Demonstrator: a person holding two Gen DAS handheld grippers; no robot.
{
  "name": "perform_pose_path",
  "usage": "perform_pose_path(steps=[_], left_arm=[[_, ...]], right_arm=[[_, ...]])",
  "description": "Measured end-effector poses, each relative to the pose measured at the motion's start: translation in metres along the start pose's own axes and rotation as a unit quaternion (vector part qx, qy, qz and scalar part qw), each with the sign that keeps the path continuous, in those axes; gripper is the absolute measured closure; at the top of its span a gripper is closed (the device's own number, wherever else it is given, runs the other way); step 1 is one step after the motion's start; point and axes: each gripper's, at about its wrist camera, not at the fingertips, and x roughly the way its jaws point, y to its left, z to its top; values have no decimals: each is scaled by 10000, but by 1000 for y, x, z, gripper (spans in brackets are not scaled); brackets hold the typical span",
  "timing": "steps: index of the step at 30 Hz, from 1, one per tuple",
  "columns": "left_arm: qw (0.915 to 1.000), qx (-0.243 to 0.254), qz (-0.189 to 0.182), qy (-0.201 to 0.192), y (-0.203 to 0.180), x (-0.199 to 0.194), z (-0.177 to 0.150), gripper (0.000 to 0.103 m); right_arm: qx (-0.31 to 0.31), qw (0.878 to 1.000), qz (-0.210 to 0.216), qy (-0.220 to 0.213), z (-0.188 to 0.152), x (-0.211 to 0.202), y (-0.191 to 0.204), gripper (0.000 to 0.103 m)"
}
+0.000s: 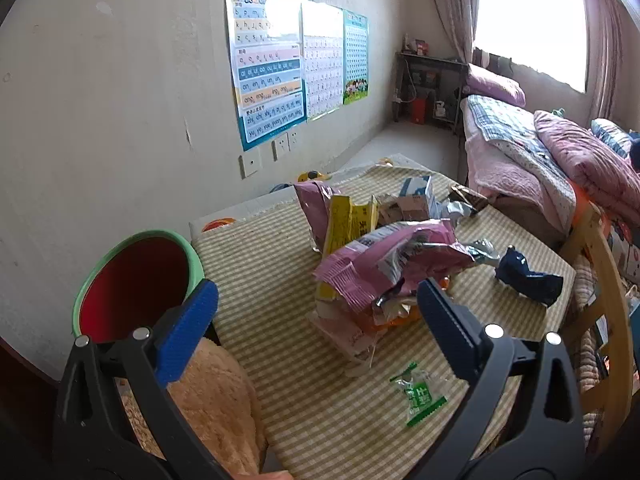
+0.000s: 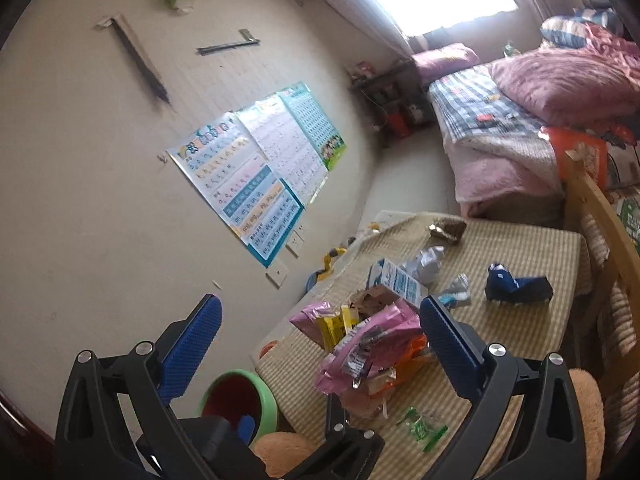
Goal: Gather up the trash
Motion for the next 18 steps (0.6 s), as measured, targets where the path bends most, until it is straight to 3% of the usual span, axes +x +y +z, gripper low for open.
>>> perform_pose_path(steps=[4,10,18], left_arm=[[9999,124,-68,-8,-2,0,-2,5],[9999,5,86,-75,17,-2,7,5],[9984,-95,315,-453,37,-21,26,5]], right_arm=[[-472,9984,-241,-185,0,-4,5,7],[-1490,9796,-1294,-393,-10,9,6,7],[-971,9887,-927,667,-26,45,-31,7]])
